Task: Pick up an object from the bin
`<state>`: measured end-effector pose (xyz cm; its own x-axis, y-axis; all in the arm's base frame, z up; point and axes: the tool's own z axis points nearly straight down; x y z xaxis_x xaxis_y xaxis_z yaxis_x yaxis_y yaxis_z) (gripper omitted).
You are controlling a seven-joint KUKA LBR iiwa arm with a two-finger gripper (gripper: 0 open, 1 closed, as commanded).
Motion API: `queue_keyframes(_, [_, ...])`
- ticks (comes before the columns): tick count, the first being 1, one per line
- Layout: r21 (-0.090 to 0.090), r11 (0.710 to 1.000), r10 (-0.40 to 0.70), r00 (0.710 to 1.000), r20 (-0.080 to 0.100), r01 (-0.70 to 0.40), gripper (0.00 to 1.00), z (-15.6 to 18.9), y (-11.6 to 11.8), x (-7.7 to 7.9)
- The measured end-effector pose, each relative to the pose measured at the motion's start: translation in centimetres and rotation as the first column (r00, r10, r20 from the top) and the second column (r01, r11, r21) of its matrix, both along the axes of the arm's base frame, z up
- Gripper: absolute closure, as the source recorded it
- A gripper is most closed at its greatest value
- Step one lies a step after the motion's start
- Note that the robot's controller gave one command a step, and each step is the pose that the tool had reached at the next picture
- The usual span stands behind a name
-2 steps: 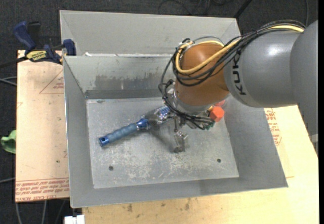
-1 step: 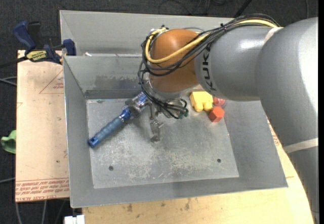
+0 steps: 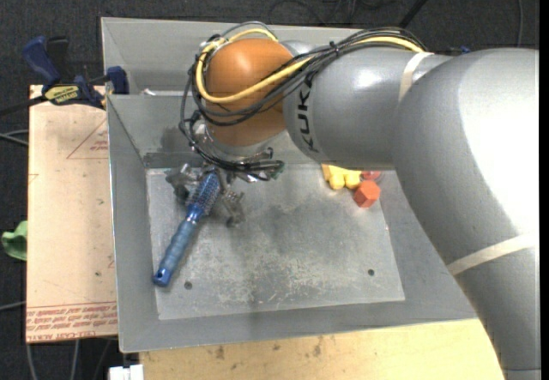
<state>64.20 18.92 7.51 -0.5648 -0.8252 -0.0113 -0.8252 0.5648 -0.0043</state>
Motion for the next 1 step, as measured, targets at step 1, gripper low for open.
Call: queue_keyframes(1, [-0.003,1.0,-0.003,1.0,-0.007,0.003,1.0,-0.27,-0.26,-0.15])
